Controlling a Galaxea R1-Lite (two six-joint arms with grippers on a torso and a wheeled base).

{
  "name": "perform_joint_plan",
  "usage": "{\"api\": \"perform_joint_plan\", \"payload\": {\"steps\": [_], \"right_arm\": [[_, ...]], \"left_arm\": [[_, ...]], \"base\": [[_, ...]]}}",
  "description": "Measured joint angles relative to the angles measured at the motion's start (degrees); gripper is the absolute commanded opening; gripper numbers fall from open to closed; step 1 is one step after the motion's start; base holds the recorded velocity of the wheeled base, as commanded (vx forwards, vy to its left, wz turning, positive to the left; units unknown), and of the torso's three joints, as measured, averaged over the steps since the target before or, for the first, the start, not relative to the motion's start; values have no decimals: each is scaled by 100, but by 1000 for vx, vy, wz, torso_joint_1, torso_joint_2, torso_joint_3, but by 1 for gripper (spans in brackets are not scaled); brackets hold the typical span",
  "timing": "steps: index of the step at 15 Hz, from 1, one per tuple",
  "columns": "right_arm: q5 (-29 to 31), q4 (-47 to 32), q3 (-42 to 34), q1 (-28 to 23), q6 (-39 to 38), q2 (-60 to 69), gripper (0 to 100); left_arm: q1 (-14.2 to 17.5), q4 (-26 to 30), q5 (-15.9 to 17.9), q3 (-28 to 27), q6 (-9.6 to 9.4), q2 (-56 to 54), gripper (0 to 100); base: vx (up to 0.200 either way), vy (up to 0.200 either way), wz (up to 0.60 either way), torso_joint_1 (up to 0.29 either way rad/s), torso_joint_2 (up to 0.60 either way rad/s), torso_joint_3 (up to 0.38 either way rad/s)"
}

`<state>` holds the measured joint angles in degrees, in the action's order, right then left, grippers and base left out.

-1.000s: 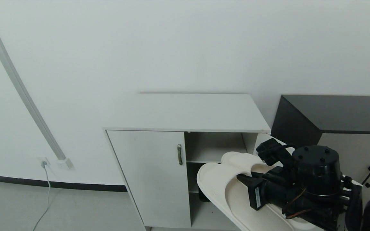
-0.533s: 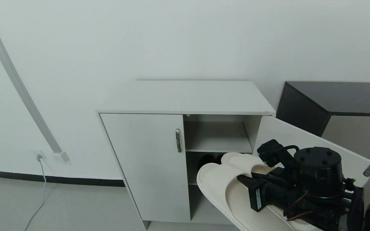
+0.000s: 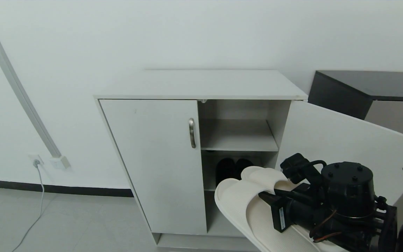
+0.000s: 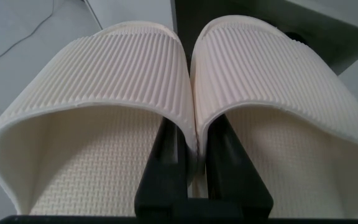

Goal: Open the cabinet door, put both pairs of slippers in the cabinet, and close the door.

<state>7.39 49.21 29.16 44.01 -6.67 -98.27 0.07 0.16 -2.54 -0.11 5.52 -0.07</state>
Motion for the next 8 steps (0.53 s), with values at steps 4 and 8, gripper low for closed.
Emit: {"api": "perform_joint_plan", "payload": {"steps": [4, 8], "right_arm": [[-2, -2, -13, 0, 29, 0, 0], [-2, -2, -15, 0, 29, -2, 0]], "left_arm": [[0, 0, 0, 0, 2, 0, 0], [0, 2, 2, 0, 0, 0, 0]], "base": [[0, 0, 0, -100, 449, 354], [0, 0, 0, -33, 417, 371]]}}
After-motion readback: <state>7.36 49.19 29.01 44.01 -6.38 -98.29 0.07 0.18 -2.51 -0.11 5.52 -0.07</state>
